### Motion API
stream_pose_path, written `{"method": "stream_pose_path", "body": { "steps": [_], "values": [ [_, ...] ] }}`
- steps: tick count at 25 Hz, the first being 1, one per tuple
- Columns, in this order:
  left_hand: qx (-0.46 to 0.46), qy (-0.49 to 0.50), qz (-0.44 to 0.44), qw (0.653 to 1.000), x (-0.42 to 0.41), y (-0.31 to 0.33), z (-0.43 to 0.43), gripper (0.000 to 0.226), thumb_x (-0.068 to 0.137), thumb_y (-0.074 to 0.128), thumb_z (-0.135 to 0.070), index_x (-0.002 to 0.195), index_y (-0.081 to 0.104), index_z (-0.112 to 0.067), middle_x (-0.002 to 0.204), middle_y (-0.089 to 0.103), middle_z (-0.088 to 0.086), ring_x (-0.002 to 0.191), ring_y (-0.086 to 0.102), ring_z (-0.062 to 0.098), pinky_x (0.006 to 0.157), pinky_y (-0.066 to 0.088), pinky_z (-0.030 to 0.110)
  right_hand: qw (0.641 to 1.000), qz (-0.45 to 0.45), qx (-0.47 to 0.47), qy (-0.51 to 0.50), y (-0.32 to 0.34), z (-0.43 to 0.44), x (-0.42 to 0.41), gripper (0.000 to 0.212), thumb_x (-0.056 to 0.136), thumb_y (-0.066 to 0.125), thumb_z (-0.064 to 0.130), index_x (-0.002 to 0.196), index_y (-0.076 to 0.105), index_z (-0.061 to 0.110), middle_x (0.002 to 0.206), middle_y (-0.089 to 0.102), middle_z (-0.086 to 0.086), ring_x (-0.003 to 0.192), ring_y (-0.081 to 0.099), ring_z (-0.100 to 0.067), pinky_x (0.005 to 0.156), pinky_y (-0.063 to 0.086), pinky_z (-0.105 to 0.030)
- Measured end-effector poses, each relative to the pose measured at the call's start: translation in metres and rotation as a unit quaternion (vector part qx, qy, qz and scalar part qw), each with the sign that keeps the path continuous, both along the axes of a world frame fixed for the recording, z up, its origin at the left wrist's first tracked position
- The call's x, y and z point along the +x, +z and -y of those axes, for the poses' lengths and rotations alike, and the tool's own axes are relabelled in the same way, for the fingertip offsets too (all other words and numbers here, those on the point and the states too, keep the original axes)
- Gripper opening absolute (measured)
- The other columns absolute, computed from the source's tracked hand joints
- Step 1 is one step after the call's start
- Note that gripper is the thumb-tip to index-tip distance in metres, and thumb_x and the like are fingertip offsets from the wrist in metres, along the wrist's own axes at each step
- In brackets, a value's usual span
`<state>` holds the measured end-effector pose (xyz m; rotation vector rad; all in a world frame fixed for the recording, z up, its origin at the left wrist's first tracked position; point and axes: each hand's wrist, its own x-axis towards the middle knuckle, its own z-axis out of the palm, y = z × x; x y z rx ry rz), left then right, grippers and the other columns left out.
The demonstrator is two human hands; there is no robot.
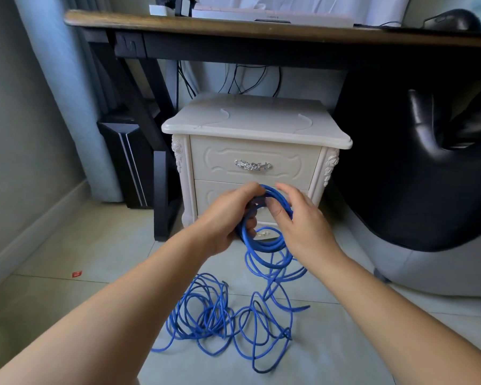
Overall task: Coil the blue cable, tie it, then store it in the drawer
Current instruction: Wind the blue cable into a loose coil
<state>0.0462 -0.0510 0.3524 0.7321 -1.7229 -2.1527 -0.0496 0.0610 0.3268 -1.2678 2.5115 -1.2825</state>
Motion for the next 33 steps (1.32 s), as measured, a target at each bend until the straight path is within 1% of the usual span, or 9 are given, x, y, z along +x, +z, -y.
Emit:
{"method": "stream_pose_path", "body": {
  "steps": [3, 8, 11, 13, 17, 21, 26, 30, 33],
  "values": [
    [-0.024, -0.078, 0.005, 0.997, 0.000, -0.004, -0.002, 0.039, 0.081, 0.068, -0.052, 0.085, 0.055, -0.016, 0.060, 0.026, -0.003, 0.049, 0.028, 0.013, 0.050, 0.035, 0.024, 0.999, -0.015, 0.023, -0.027, -0.003, -0.001, 0.000, 0.040, 0.095, 0.040, 0.055, 0.126, 0.053, 0.033, 0.108, 0.066, 0.006, 0.103, 0.060, -0.023, 0.083, 0.047, -0.036],
    [-0.050, -0.154, -0.003, 0.987, 0.004, -0.007, 0.006, 0.027, 0.079, 0.074, -0.004, 0.098, 0.058, -0.013, 0.065, 0.039, -0.002, 0.048, 0.035, 0.010, 0.053, 0.037, 0.025, 0.996, -0.062, 0.001, -0.063, 0.004, -0.003, -0.002, 0.038, 0.093, 0.045, 0.056, 0.112, 0.061, 0.027, 0.088, 0.067, 0.001, 0.085, 0.061, -0.025, 0.074, 0.049, -0.037],
    [-0.051, -0.131, -0.011, 0.990, 0.006, -0.007, 0.009, 0.016, 0.091, 0.062, -0.002, 0.103, 0.059, -0.012, 0.064, 0.038, -0.001, 0.046, 0.035, 0.010, 0.052, 0.039, 0.024, 0.993, -0.082, -0.060, -0.063, 0.011, -0.002, -0.003, 0.036, 0.087, 0.056, 0.055, 0.100, 0.062, 0.023, 0.088, 0.059, 0.004, 0.077, 0.055, -0.016, 0.069, 0.044, -0.032],
    [-0.052, -0.123, -0.018, 0.991, 0.009, -0.005, 0.011, 0.008, 0.095, 0.059, -0.010, 0.103, 0.061, -0.014, 0.062, 0.036, -0.003, 0.045, 0.034, 0.009, 0.050, 0.039, 0.022, 0.998, -0.017, -0.042, -0.033, 0.024, -0.005, -0.010, 0.037, 0.081, 0.062, 0.057, 0.085, 0.059, 0.020, 0.073, 0.054, 0.005, 0.064, 0.049, -0.012, 0.062, 0.040, -0.030],
    [-0.092, -0.108, -0.011, 0.990, 0.009, -0.007, 0.013, 0.008, 0.093, 0.062, -0.009, 0.095, 0.064, -0.015, 0.057, 0.038, -0.005, 0.042, 0.033, 0.008, 0.050, 0.037, 0.023, 0.987, 0.154, -0.026, 0.046, 0.039, -0.011, -0.019, 0.025, 0.086, 0.070, 0.035, 0.074, 0.059, 0.017, 0.055, 0.050, 0.012, 0.047, 0.040, -0.001, 0.052, 0.033, -0.019],
    [-0.101, -0.079, -0.018, 0.992, 0.003, -0.006, 0.010, 0.013, 0.088, 0.064, -0.002, 0.094, 0.062, -0.013, 0.054, 0.039, -0.007, 0.044, 0.034, 0.008, 0.054, 0.032, 0.027, 0.985, 0.137, -0.102, -0.010, 0.030, -0.005, -0.011, 0.028, 0.090, 0.065, 0.037, 0.078, 0.056, 0.014, 0.068, 0.057, 0.002, 0.059, 0.047, -0.011, 0.058, 0.039, -0.026],
    [-0.109, -0.086, -0.035, 0.990, 0.007, -0.005, 0.007, 0.016, 0.090, 0.068, -0.017, 0.103, 0.061, -0.011, 0.057, 0.044, -0.007, 0.047, 0.040, 0.011, 0.053, 0.038, 0.026, 0.987, 0.040, -0.121, -0.093, 0.028, -0.004, 0.000, 0.030, 0.095, 0.060, 0.035, 0.077, 0.047, 0.015, 0.068, 0.050, 0.008, 0.063, 0.047, -0.006, 0.056, 0.036, -0.008],
    [-0.073, -0.044, -0.052, 0.995, 0.008, -0.006, 0.008, 0.022, 0.098, 0.055, -0.029, 0.102, 0.059, -0.007, 0.057, 0.035, -0.005, 0.046, 0.038, 0.010, 0.049, 0.043, 0.024, 0.994, 0.009, -0.067, -0.090, 0.019, -0.001, -0.002, 0.034, 0.094, 0.058, 0.039, 0.073, 0.043, 0.017, 0.074, 0.051, 0.006, 0.071, 0.050, -0.015, 0.061, 0.033, -0.022],
    [-0.069, -0.032, -0.069, 0.995, 0.007, -0.007, 0.009, 0.023, 0.100, 0.052, -0.032, 0.096, 0.059, -0.011, 0.057, 0.032, -0.005, 0.047, 0.036, 0.011, 0.051, 0.040, 0.025, 0.977, 0.166, -0.118, -0.058, 0.016, 0.003, 0.000, 0.028, 0.093, 0.058, 0.044, 0.084, 0.048, 0.020, 0.091, 0.058, 0.002, 0.076, 0.067, -0.014, 0.069, 0.052, -0.030]
  ]
}}
